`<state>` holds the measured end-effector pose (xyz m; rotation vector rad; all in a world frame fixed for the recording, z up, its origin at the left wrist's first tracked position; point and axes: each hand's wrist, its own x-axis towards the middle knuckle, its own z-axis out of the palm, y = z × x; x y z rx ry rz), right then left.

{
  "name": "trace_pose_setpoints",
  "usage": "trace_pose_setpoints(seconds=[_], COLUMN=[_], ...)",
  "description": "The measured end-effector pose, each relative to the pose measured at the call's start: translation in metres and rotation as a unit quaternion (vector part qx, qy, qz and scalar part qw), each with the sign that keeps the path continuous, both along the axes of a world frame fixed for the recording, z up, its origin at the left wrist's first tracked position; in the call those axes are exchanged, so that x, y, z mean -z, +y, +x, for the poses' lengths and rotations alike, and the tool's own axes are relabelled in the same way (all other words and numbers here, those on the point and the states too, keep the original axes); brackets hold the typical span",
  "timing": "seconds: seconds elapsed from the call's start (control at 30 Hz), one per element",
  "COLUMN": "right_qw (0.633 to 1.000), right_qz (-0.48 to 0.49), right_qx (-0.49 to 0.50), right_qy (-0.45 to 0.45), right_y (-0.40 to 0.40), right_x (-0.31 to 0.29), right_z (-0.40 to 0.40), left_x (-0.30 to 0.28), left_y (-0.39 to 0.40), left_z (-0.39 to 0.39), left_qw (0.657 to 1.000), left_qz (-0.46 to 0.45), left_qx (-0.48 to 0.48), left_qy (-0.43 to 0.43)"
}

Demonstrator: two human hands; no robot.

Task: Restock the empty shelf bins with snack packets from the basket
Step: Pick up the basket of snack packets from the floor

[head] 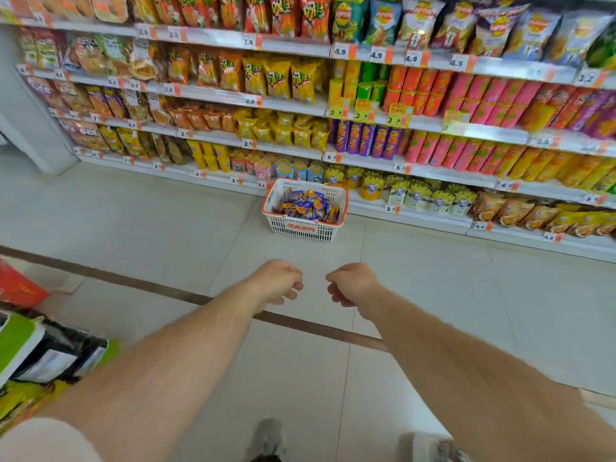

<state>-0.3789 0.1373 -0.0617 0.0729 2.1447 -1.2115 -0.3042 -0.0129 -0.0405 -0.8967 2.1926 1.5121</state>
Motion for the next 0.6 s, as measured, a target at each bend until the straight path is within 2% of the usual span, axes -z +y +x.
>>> trace_pose_setpoints(seconds=[0.17, 0.33, 0.6], right_qw=[1.000, 0.997, 0.991], right_qz=[0.025, 0.070, 0.123], right_qx=[-0.016, -0.017, -0.034], right_qy=[0.003, -0.014, -0.048], right_y=[-0.037, -0.078, -0.115], right_x=[0.018, 0.031, 0.048], right_z=[-0.097, -0.201, -0.347], left_x=[0.030, 0.057, 0.080], left_y=[-0.032, -0.078, -0.131], left_z=[-0.090, -0.195, -0.331], left_qw=[0.999, 0.994, 0.988], left_qz=[0.048, 0.089, 0.092], left_qx=[-0.021, -0.048, -0.082], left_qy=[0.003, -0.035, -0.090])
